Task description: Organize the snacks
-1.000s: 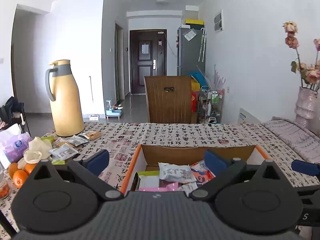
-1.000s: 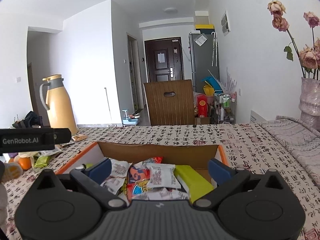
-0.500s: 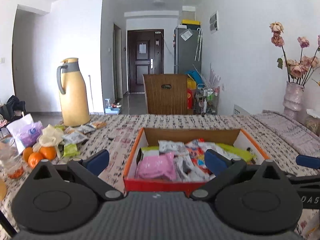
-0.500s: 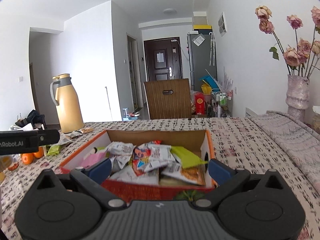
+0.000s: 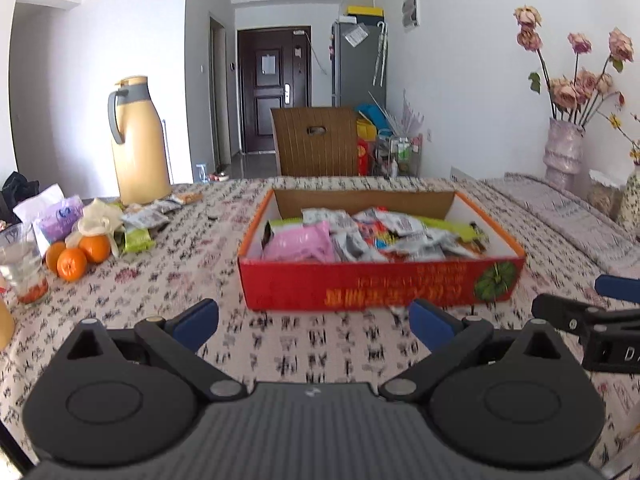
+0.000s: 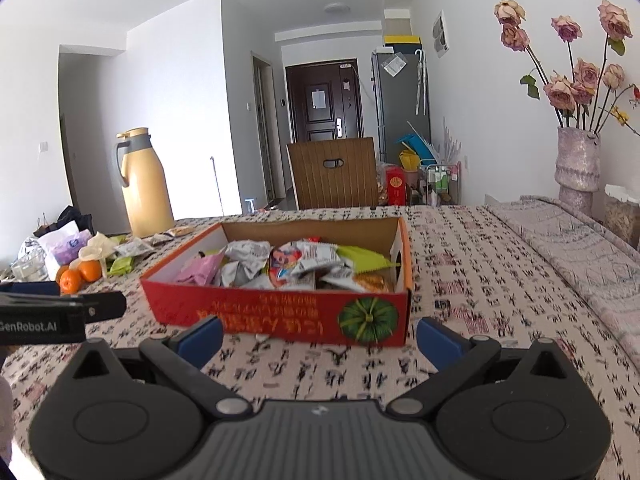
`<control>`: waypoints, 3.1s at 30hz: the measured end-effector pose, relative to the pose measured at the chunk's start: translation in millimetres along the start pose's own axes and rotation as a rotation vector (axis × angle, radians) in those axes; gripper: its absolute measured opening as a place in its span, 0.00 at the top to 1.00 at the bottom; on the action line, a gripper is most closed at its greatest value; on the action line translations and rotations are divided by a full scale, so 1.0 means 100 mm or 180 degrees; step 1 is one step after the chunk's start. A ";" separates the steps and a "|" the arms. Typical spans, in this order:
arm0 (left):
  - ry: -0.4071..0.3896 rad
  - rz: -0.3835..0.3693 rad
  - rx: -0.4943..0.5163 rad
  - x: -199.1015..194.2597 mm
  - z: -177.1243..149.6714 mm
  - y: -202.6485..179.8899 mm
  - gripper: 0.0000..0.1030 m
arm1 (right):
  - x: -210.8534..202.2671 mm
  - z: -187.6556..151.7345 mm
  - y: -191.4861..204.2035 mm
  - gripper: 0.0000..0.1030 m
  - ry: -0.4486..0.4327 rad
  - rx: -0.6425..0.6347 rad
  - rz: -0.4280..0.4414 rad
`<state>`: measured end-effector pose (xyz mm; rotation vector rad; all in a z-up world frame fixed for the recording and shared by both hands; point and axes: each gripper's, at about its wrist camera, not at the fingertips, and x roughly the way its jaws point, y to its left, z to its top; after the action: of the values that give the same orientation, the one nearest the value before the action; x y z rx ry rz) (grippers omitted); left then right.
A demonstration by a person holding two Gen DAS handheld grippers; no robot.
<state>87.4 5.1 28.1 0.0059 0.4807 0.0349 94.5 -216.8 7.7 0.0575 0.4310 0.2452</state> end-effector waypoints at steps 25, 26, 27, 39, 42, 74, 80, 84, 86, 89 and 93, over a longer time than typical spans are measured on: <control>0.0266 -0.0106 -0.0088 -0.06 -0.45 0.12 0.00 | -0.14 -0.38 0.04 0.00 0.0258 -0.0016 -0.0087; 0.0263 -0.0109 -0.0088 -0.07 -0.46 0.12 0.00 | -0.14 -0.38 0.04 0.00 0.0259 -0.0017 -0.0086; 0.0261 -0.0112 -0.0087 -0.07 -0.46 0.12 0.00 | -0.14 -0.38 0.04 0.00 0.0259 -0.0017 -0.0086; 0.0247 -0.0128 -0.0075 -0.09 -0.45 0.10 0.00 | -0.14 -0.39 0.04 0.00 0.0258 -0.0015 -0.0088; 0.0242 -0.0127 -0.0075 -0.10 -0.44 0.09 0.00 | -0.14 -0.39 0.04 0.00 0.0261 -0.0017 -0.0088; 0.0224 -0.0138 -0.0054 -0.13 -0.42 0.08 0.00 | -0.14 -0.39 0.04 0.00 0.0265 -0.0017 -0.0090; 0.0223 -0.0137 -0.0051 -0.13 -0.43 0.07 0.00 | -0.14 -0.39 0.04 0.00 0.0266 -0.0017 -0.0090; 0.0222 -0.0138 -0.0049 -0.13 -0.42 0.07 0.00 | -0.15 -0.40 0.05 0.00 0.0268 -0.0015 -0.0090; 0.0221 -0.0136 -0.0046 -0.13 -0.43 0.07 0.00 | -0.15 -0.40 0.05 0.00 0.0269 -0.0015 -0.0090; 0.0221 -0.0138 -0.0040 -0.12 -0.42 0.06 0.00 | -0.15 -0.40 0.05 0.00 0.0268 -0.0016 -0.0089; 0.0199 -0.0140 -0.0038 -0.12 -0.42 0.06 0.00 | -0.15 -0.40 0.05 0.00 0.0269 -0.0016 -0.0090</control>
<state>56.9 10.8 -3.7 -0.0177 0.5431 -0.0053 63.9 -215.9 -22.0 0.0362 0.5150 0.2216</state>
